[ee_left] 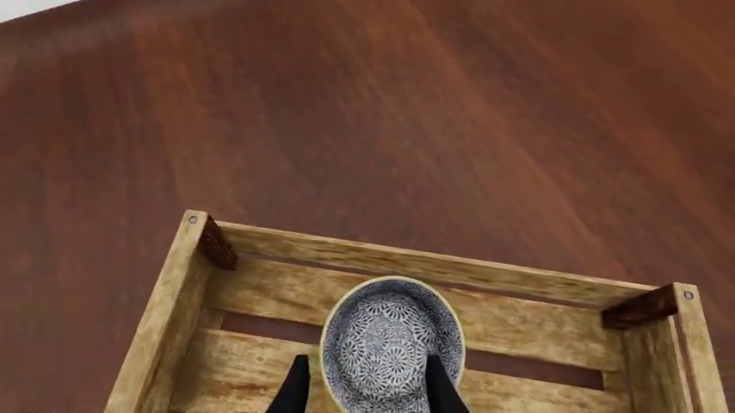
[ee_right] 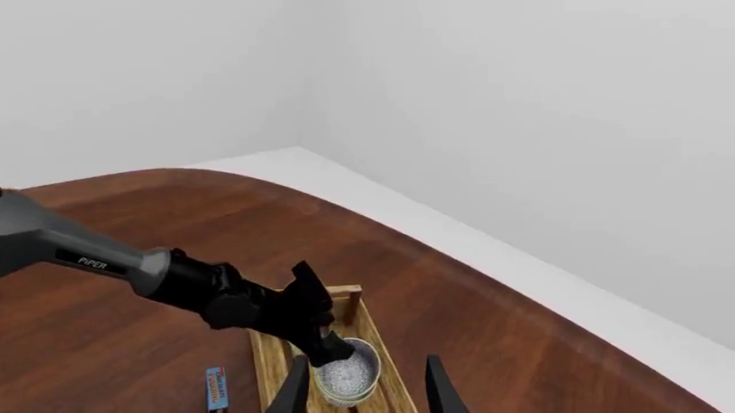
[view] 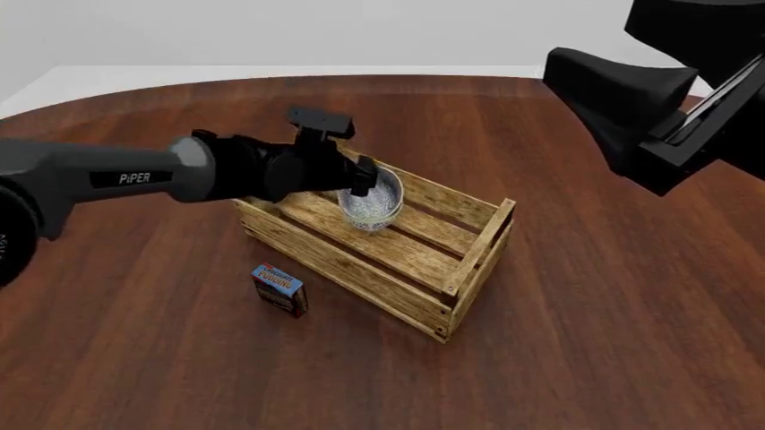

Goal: Stack the right bowl on the left bowl and place them in the tray.

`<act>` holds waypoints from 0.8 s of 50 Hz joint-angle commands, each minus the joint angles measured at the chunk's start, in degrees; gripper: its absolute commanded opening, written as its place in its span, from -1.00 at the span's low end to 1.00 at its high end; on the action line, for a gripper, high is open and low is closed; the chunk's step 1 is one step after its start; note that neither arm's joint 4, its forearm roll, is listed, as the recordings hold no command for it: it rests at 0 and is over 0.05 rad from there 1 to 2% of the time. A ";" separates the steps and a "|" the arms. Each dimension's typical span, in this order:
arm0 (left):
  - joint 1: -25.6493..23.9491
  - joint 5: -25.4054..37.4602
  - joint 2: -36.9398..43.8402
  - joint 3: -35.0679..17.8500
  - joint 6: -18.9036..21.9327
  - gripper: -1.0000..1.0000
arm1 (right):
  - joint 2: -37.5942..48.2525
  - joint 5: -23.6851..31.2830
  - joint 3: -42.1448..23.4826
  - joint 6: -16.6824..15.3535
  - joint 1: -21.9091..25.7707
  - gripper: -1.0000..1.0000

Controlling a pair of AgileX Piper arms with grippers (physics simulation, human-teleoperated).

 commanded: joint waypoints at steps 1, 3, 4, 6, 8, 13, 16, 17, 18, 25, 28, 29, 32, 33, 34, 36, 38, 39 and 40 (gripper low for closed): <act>-0.95 0.74 -6.87 3.86 2.63 1.00 | 0.07 -0.03 -0.01 0.03 0.08 1.00; -1.14 0.07 -8.89 5.59 2.64 1.00 | 0.09 -0.03 -0.02 0.01 0.01 1.00; -1.14 0.06 -8.90 5.62 2.64 1.00 | 0.09 -0.03 -0.02 0.01 0.01 1.00; -0.96 -0.73 -11.21 7.51 3.04 1.00 | 0.08 0.00 -0.02 -0.08 -0.02 1.00; -1.01 -1.22 -12.66 8.77 3.04 1.00 | 0.01 0.05 -0.01 -0.14 0.01 1.00; -0.61 -3.03 -17.50 13.35 3.64 1.00 | 0.10 0.05 0.17 -0.46 -0.10 1.00; -0.64 -3.66 -19.01 14.80 3.53 1.00 | 0.24 -0.01 0.28 -0.64 -0.23 1.00; -0.48 -3.97 -19.85 15.56 3.69 1.00 | 0.30 -0.05 0.35 -0.67 -0.23 1.00; -0.25 -4.62 -21.20 16.79 3.80 1.00 | 0.45 -0.09 0.46 -0.78 -0.30 1.00; -0.17 -7.27 -28.31 23.00 4.27 1.00 | 0.87 -0.26 1.46 -1.56 -1.18 1.00; -0.67 -8.10 -31.45 25.41 4.27 1.00 | 0.37 -0.19 1.84 -1.65 -1.86 1.00; -0.88 -8.92 -33.59 27.20 4.56 1.00 | 0.55 -0.33 2.17 -1.77 -2.36 1.00; -1.85 -11.74 -36.05 30.97 5.73 1.00 | 0.71 -0.58 2.61 -1.96 -2.87 1.00; -2.24 -12.16 -37.16 31.83 5.91 1.00 | 0.76 -0.61 2.73 -2.22 -3.19 1.00; -2.73 -12.53 -38.61 32.95 6.44 1.00 | 0.54 -0.63 2.86 -2.27 -3.34 1.00; -3.09 -13.09 -41.09 34.50 6.58 1.00 | 0.26 -0.68 3.07 -2.76 -3.76 1.00; -3.26 -13.51 -43.25 35.88 7.20 1.00 | 0.68 -0.88 3.36 -3.21 -4.32 1.00; -3.27 -13.71 -44.08 36.60 7.88 1.00 | 0.83 -0.96 3.48 -3.42 -4.51 1.00; -3.46 -13.89 -44.84 37.12 7.97 1.00 | 0.87 -1.05 3.59 -3.48 -4.75 1.00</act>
